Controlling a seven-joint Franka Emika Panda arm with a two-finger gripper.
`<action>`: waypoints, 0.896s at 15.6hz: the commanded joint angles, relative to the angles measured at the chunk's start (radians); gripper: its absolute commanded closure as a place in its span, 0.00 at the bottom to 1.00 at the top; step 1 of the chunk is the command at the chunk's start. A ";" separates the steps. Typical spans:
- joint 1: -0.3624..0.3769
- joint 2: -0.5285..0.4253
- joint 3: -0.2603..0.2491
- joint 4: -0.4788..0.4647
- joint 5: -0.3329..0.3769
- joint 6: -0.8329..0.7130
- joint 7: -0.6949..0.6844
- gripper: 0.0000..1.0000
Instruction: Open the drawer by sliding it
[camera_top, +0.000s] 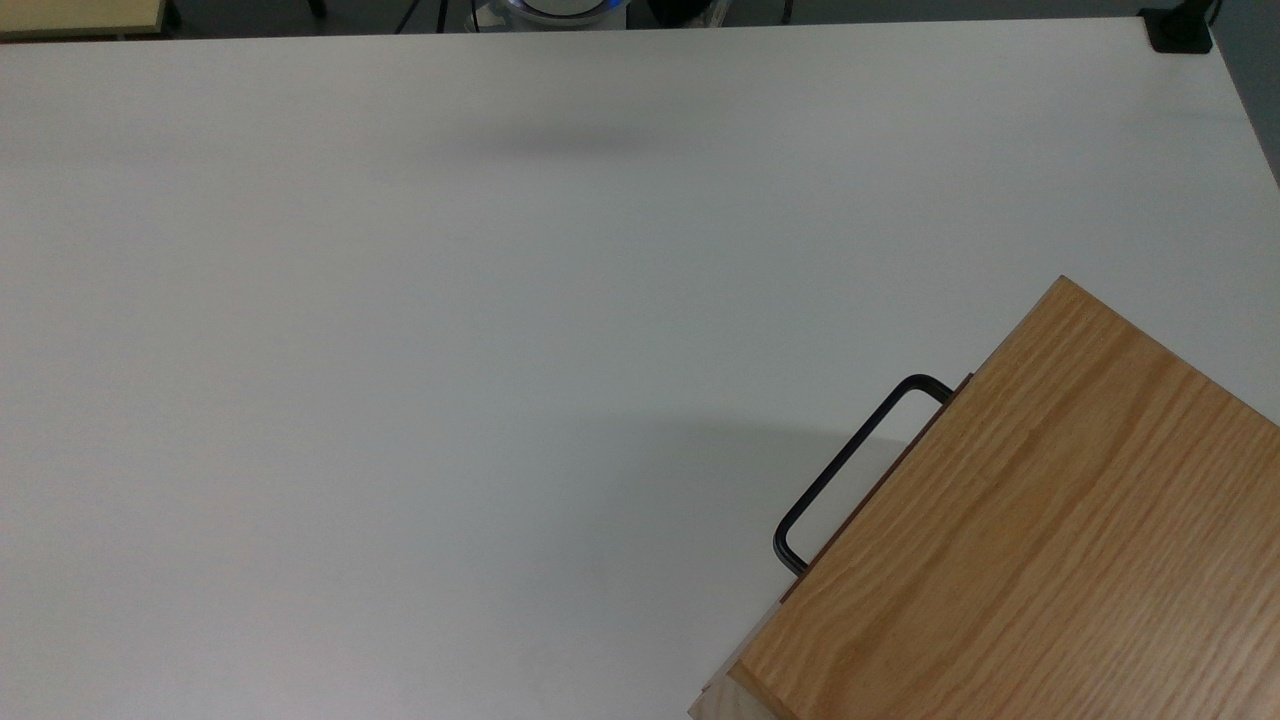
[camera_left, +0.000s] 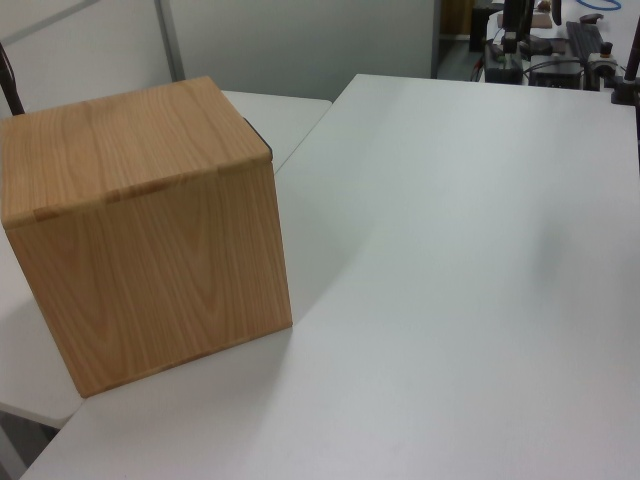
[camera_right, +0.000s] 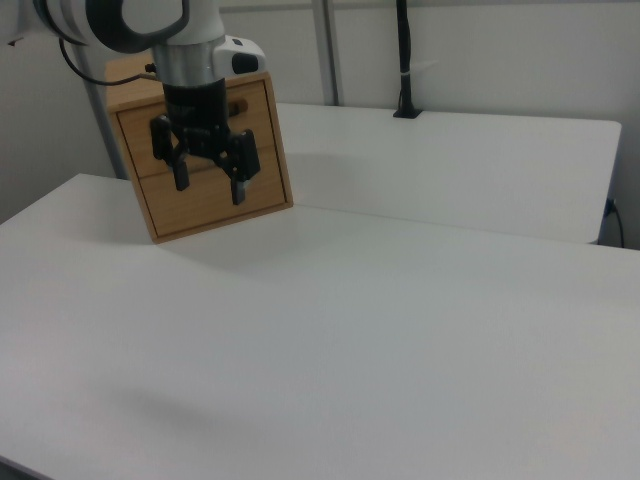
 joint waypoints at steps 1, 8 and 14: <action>-0.003 0.002 0.008 0.003 -0.025 -0.009 0.018 0.00; 0.002 0.012 0.010 0.003 -0.028 0.017 0.008 0.00; -0.001 0.025 0.011 0.003 -0.018 0.013 -0.007 0.00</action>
